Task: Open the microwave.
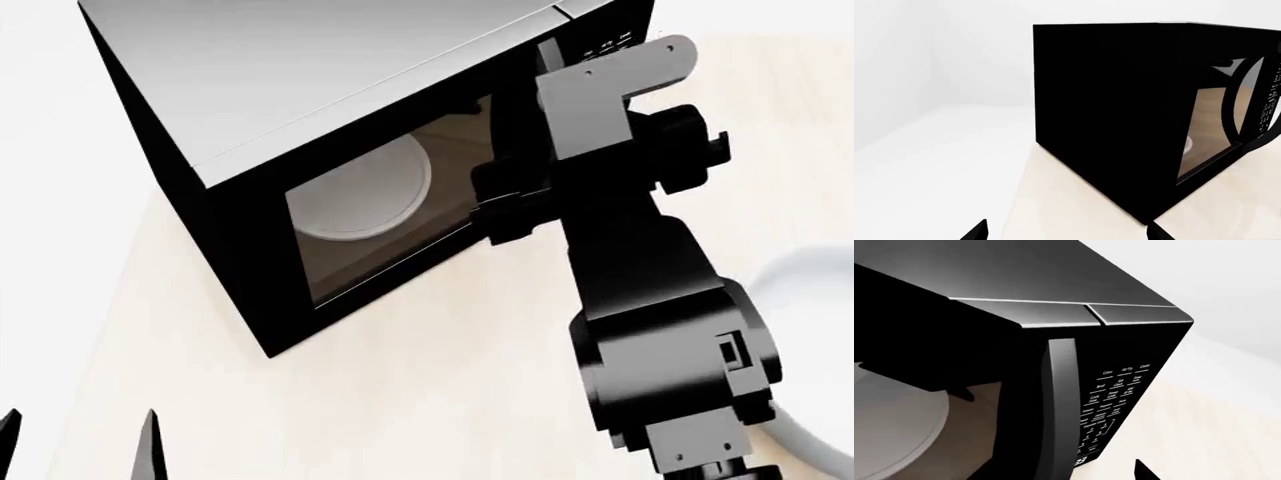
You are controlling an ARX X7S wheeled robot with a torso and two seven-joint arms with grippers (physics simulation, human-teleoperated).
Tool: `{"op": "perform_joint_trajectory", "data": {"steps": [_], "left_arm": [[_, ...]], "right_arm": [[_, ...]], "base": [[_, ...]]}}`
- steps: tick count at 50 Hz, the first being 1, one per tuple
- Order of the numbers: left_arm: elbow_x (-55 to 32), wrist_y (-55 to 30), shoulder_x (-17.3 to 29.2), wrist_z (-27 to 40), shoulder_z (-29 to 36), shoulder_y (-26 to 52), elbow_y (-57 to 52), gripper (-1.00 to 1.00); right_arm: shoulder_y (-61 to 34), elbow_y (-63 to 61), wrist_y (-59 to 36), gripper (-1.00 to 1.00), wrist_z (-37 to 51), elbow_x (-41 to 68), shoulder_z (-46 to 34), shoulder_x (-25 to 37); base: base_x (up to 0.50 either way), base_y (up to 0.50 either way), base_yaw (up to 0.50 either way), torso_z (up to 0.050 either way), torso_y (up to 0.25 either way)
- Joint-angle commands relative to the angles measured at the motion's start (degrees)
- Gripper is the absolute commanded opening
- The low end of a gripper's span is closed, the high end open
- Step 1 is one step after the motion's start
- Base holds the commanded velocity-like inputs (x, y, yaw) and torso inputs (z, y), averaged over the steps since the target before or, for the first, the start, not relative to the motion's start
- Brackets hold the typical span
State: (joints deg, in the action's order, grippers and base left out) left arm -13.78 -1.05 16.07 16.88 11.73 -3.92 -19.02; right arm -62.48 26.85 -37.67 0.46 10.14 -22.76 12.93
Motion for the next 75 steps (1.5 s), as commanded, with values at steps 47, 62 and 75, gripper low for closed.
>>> {"op": "perform_joint_trajectory", "data": {"steps": [47,62,75], "left_arm": [[-0.85,0.46,1.02,1.15,0.80,0.17,-0.02,1.00],[-0.79,0.42,1.17,1.53,1.22,0.14,-0.18,1.00],[-0.94,0.40,1.47,1.79,1.38,0.13,-0.41,1.00]], "right_arm": [[1.84,2.78,4.24,-1.00,0.29,-0.29,-1.94,0.54],[8.00,-11.62,-1.75,-1.00,1.49,1.61,-1.62,2.72],[12.65,-19.76,-5.12,-1.00,4.97,1.68,-1.33,3.48]], "base": [[0.00,0.00,0.00,0.000,0.000],[0.00,0.00,0.00,0.000,0.000],[0.00,0.00,0.00,0.000,0.002]]}}
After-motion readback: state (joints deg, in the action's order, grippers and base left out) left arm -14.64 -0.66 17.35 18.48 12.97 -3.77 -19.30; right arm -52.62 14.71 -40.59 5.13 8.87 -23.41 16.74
